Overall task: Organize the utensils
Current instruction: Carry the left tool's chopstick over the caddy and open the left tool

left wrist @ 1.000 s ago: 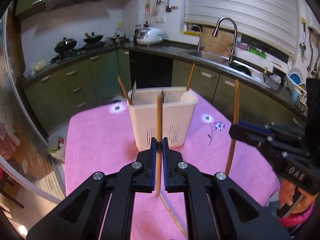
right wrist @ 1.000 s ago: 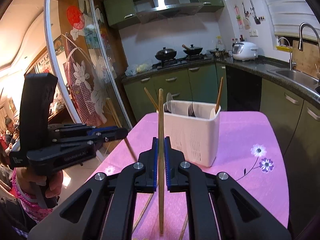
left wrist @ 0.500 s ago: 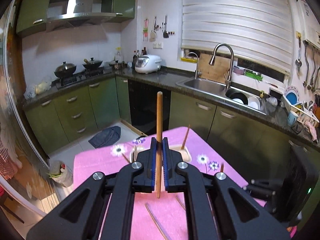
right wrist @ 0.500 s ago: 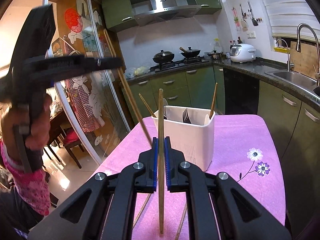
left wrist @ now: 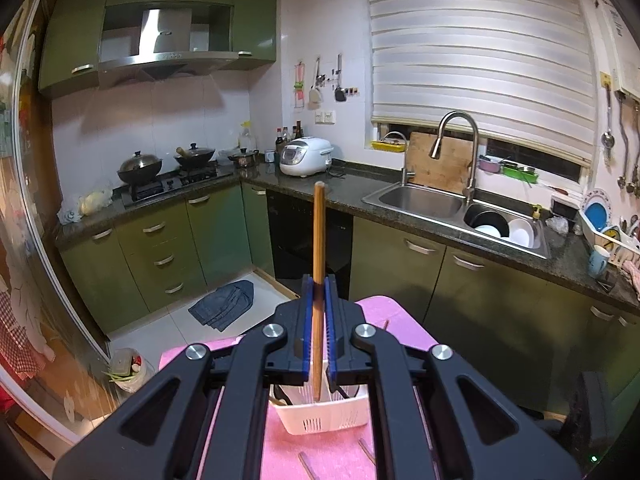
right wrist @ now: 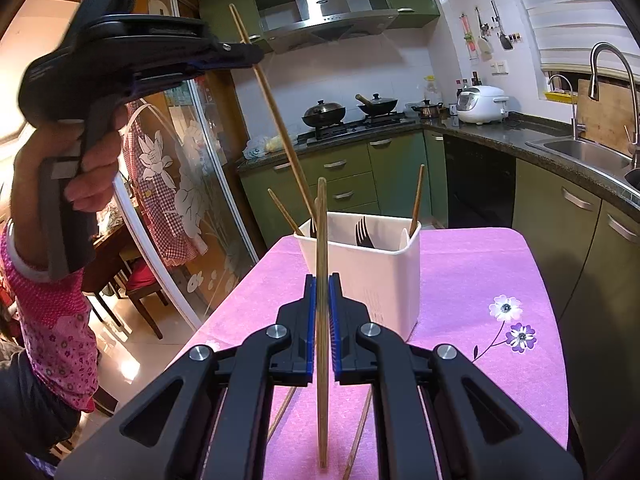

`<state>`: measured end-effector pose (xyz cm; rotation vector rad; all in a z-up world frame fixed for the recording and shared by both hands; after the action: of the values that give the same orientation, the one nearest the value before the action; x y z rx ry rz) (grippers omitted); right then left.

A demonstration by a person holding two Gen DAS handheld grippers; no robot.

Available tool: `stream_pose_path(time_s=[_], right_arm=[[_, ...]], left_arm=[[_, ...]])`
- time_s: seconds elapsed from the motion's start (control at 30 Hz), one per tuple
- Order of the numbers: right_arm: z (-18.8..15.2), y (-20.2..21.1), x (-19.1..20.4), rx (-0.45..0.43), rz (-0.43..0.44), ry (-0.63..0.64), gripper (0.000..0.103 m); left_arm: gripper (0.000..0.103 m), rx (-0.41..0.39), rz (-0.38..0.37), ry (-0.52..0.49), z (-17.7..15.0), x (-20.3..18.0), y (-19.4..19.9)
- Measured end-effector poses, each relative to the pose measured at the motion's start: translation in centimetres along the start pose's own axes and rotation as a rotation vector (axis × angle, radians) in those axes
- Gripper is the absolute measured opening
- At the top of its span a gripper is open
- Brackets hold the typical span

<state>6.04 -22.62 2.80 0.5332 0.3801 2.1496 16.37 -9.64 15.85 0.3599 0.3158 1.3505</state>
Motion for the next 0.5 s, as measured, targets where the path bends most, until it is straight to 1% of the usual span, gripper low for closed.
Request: stream_pose_path(time_s=[0.1, 0.2, 0.33, 0.4, 0.47, 0.5], right_arm=[[0.1, 0.3, -0.1, -0.01, -0.005, -0.001, 0.007], [0.5, 0.6, -0.3, -0.025, -0.013, -0.002, 0.007], [1.7, 0.9, -0.1, -0.059, -0.025, 0.006, 0.007], [2.6, 0.8, -0.2, -0.075, -0.027, 0.009, 0.007], [3.6, 0.5, -0.2, -0.082, -0.021, 0.013, 0.007], [4.3, 0.3, -0.1, -0.086, -0.023, 0.02, 0.007]], left_arm=[[0.006, 0.012, 0.023, 0.011, -0.5, 0.4, -1.7], [0.006, 0.048, 0.023, 0.032, -1.4, 1.0, -3.9], [0.006, 0.104, 0.023, 0.044, -3.9, 1.4, -6.7], [0.008, 0.128, 0.024, 0.053, -5.0, 1.6, -7.6], [0.014, 0.151, 0.015, 0.064, -6.0, 1.9, -8.3], [0.015, 0.155, 0.015, 0.067, -6.3, 2.1, -8.4]])
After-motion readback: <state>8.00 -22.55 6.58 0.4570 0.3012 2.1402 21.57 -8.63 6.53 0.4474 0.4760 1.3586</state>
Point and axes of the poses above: each gripper's, at about its wrist camera, not at the fingertips, and y roughly against the way its jaws point, x to its left, z to its top, the point moved 2 cm from there along -y, roughly the way its jaws point, and after that the axes turned 2 degrees about y, right-handed, at the moved point
